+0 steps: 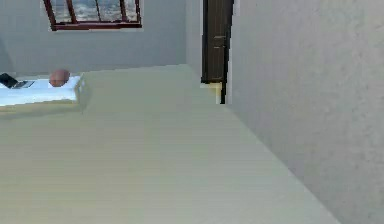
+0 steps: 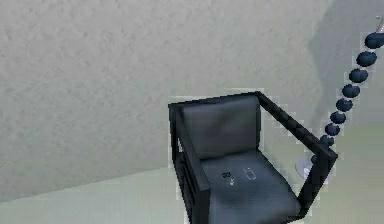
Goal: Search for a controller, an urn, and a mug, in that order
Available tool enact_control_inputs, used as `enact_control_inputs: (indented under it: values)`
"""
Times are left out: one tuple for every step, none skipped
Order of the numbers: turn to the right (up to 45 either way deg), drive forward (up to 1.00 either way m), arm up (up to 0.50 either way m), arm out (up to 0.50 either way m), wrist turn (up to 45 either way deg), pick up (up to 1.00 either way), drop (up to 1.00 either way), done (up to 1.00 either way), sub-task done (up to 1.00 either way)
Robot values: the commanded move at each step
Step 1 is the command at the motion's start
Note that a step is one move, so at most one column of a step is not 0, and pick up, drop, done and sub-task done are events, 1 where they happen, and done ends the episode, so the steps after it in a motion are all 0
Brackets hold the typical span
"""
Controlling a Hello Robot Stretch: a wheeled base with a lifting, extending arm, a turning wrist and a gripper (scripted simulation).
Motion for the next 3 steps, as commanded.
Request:
enact_control_inputs:
  values:
    - [0.0,1.00,0.00,0.00,0.0,0.00,0.00,0.00,0.00]
    - [0.0,1.00,0.00,0.00,0.0,0.00,0.00,0.00,0.00]
    - [-3.0,0.00,0.00,0.00,0.0,0.00,0.00,0.00,0.00]
